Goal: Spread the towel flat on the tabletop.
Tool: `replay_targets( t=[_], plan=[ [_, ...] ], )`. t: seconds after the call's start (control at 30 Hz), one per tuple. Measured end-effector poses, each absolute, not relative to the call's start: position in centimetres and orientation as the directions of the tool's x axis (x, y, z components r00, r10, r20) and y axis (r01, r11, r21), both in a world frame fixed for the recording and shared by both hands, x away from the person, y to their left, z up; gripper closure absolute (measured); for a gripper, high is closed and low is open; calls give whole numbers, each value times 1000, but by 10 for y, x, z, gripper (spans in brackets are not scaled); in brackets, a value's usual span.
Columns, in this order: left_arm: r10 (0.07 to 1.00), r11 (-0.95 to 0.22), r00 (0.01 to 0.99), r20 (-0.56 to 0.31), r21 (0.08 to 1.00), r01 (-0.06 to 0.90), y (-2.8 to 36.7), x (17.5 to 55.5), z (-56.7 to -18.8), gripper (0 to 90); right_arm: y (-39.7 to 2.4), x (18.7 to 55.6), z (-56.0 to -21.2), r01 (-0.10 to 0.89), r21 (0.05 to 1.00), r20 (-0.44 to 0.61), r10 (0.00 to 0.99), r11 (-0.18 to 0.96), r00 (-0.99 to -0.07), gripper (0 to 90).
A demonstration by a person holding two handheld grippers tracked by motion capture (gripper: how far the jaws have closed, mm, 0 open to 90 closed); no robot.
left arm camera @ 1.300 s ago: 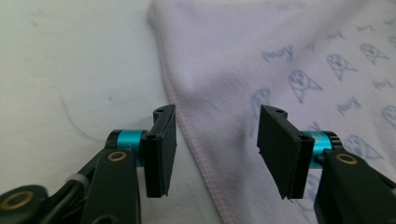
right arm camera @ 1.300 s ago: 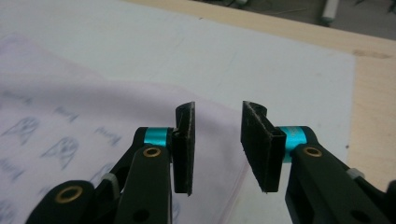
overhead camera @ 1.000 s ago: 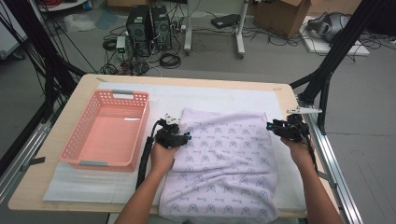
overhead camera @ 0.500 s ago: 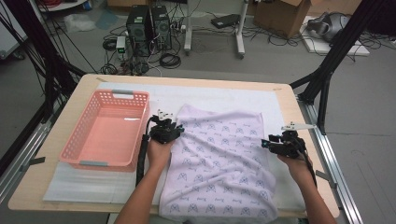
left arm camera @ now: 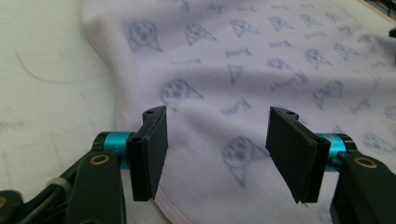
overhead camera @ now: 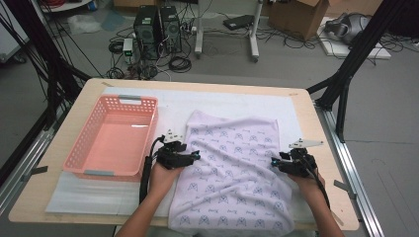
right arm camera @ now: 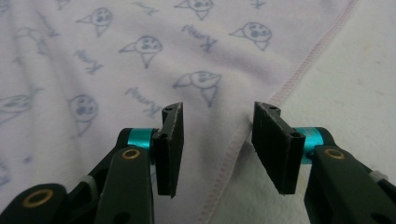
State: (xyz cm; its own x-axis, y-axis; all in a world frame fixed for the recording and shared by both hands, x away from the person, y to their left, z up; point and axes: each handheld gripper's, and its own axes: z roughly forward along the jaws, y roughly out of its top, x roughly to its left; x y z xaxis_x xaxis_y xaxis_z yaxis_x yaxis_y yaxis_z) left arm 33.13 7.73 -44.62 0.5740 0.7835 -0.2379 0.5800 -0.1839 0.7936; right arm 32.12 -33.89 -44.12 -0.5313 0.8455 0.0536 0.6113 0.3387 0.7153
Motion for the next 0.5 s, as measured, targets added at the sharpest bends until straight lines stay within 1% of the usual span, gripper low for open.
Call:
replay_targets(
  t=[0.07, 0.13, 0.17, 0.2, 0.23, 0.27, 0.3, 0.37, 0.47, 0.5],
  plan=[
    [777, -205, 582, -239, 779, 593, 75, 328, -450, 386, -338, 316, -441, 608, 713, 48, 840, 350, -540, 529],
    [789, -241, 590, -173, 796, 555, 71, 323, -452, 411, -337, 314, -443, 603, 708, 31, 837, 368, -546, 557],
    [797, -267, 589, -134, 797, 542, 68, 321, -452, 474, -338, 314, -443, 606, 708, 34, 838, 364, -544, 611],
    [809, -311, 585, -63, 798, 516, 65, 319, -451, 578, -339, 315, -443, 604, 708, 40, 834, 365, -551, 791],
    [805, -327, 591, -46, 798, 507, 64, 319, -451, 701, -340, 316, -442, 601, 708, 51, 823, 370, -566, 860],
    [805, -315, 590, -66, 796, 518, 65, 321, -451, 860, -339, 318, -442, 590, 710, 26, 824, 383, -566, 869],
    [810, -295, 580, -85, 796, 529, 65, 324, -451, 876, -338, 319, -442, 586, 715, 23, 825, 381, -564, 873],
    [832, -254, 544, -113, 793, 554, 69, 333, -451, 882, -339, 323, -443, 567, 729, -18, 839, 384, -544, 877],
    [868, -184, 477, -136, 805, 565, 73, 351, -447, 884, -347, 334, -443, 560, 760, -17, 871, 331, -492, 879],
    [874, -175, 468, -132, 813, 555, 75, 355, -446, 885, -350, 339, -443, 549, 776, -20, 881, 312, -473, 880]
  ],
)
